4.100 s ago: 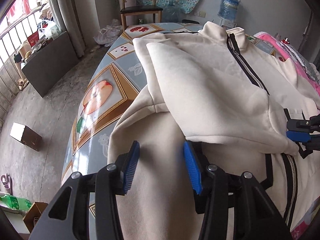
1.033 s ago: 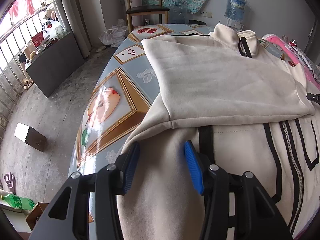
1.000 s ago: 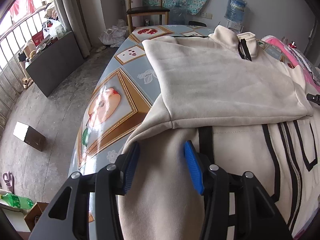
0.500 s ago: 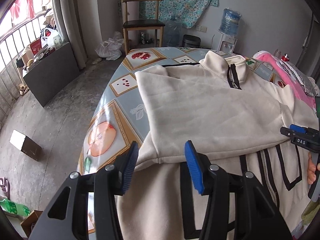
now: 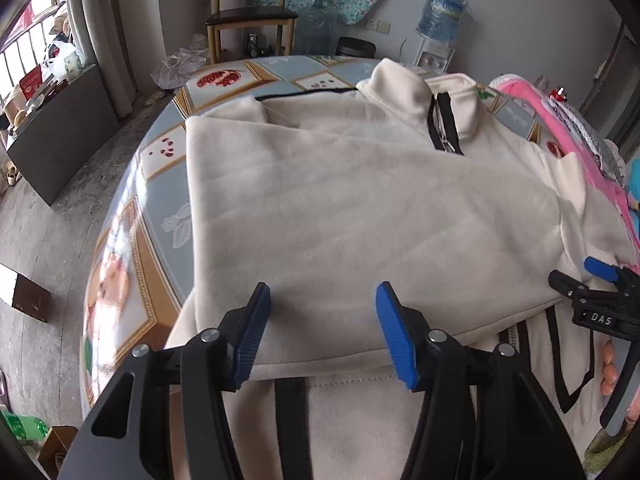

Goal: Fold large clothes

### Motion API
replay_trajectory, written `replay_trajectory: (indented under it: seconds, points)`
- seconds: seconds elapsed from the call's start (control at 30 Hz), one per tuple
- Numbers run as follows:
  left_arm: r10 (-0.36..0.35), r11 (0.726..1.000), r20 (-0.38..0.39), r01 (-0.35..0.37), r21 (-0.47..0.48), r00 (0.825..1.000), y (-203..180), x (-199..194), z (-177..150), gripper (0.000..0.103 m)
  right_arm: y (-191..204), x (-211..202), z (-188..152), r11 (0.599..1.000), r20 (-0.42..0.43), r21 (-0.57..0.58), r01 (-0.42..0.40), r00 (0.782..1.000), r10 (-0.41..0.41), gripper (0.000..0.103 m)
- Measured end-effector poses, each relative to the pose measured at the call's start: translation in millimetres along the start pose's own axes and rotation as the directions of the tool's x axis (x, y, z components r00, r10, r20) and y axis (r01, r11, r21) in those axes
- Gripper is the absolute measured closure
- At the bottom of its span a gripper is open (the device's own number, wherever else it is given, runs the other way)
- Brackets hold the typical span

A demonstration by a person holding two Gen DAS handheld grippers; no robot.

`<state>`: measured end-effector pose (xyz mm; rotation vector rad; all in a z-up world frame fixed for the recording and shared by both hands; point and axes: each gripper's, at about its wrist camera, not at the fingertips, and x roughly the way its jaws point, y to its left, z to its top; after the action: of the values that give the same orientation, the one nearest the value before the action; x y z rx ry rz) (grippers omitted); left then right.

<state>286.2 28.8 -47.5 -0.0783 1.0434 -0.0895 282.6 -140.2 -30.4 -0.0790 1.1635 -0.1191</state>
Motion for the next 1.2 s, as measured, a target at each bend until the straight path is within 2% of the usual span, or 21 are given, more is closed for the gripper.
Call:
replay_trajectory:
  seconds: [0.13, 0.27, 0.33, 0.43, 0.57, 1.2]
  points:
    - [0.003, 0.999, 0.025, -0.003, 0.034, 1.0, -7.4, 6.1, -6.3, 0.03, -2.5, -1.2, -7.3, 1.0, 0.042, 0.017, -0.014, 0.999, 0.013, 0.007]
    - [0.004, 0.999, 0.037, -0.006, 0.049, 0.999, -10.6, 6.4, -9.9, 0.025, -8.1, -0.6, -12.2, 0.997, 0.088, 0.058, -0.041, 0.995, 0.036, 0.006]
    - [-0.016, 0.999, 0.035, 0.015, 0.041, 0.999, -8.7, 5.3, -9.7, 0.021, -6.0, -2.3, -13.4, 0.999, 0.109, 0.044, -0.028, 0.994, 0.023, 0.007]
    - [-0.078, 0.996, 0.026, 0.077, 0.042, 0.997, -9.9, 7.6, -10.2, 0.004, -6.1, -4.1, -14.8, 0.999, 0.11, 0.04, -0.034, 0.993, 0.03, 0.007]
    - [-0.023, 0.994, 0.006, 0.022, 0.107, 1.0, -20.9, 10.5, -13.0, 0.004, -6.4, -3.8, -12.3, 0.999, 0.099, 0.042, -0.032, 0.995, 0.028, 0.007]
    - [-0.024, 0.993, -0.003, 0.025, 0.112, 1.0, -19.8, 11.0, -12.0, 0.004, -4.6, 0.8, -4.5, 1.0, 0.051, 0.022, -0.02, 0.999, 0.019, 0.007]
